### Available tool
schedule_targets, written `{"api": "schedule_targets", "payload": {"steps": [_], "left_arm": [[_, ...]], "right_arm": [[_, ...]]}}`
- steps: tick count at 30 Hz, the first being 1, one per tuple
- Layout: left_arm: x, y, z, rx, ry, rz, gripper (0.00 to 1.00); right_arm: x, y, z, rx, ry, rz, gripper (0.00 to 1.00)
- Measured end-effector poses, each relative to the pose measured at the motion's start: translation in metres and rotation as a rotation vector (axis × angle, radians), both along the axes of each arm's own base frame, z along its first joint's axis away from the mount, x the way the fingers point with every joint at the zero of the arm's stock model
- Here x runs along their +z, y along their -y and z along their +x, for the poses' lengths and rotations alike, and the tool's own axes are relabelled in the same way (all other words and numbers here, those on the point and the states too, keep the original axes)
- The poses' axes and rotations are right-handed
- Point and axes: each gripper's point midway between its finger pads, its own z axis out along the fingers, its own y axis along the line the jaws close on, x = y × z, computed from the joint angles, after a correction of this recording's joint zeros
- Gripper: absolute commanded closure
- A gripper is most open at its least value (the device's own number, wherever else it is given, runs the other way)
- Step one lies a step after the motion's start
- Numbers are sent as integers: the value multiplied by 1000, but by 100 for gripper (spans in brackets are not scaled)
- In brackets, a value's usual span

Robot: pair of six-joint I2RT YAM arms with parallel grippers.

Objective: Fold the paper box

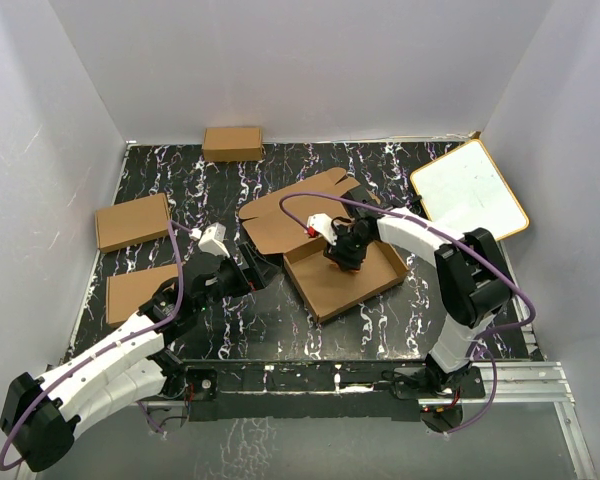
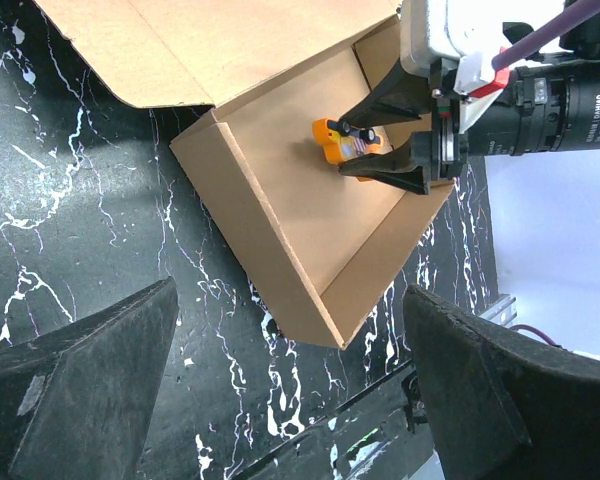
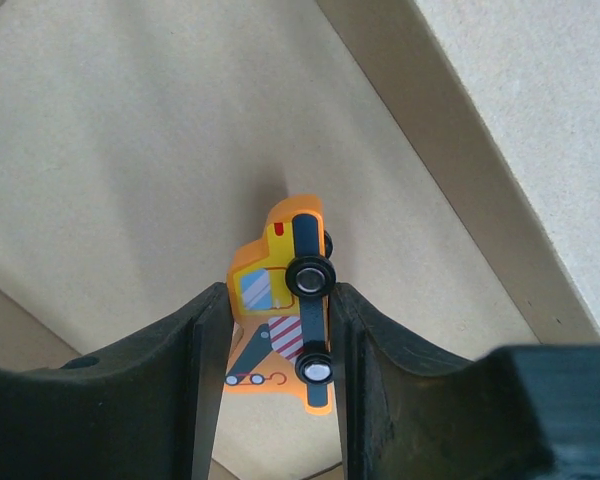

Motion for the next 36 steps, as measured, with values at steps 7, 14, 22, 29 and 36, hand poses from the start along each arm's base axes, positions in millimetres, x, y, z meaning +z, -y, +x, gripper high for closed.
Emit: {"api": "schedule_targets", "payload": {"steps": [7,14,22,29,36], "left_arm": [[-1,0,1,3,-1,3,8],[-6,0,1,3,-14,16,8],[-3,2,3,4,-1,4,9],[11,9,12,-2,58,-30,8],[12,8,30,-18,99,-6,7]], "right_arm": [[-5,1,2,-40,-4,-5,46],[-4,2,2,-76,1,3,36],[63,15,3,-139,86,197,33],[129,55,20,-300,215,411,12],[170,75,39,-449,256,568,1]]}}
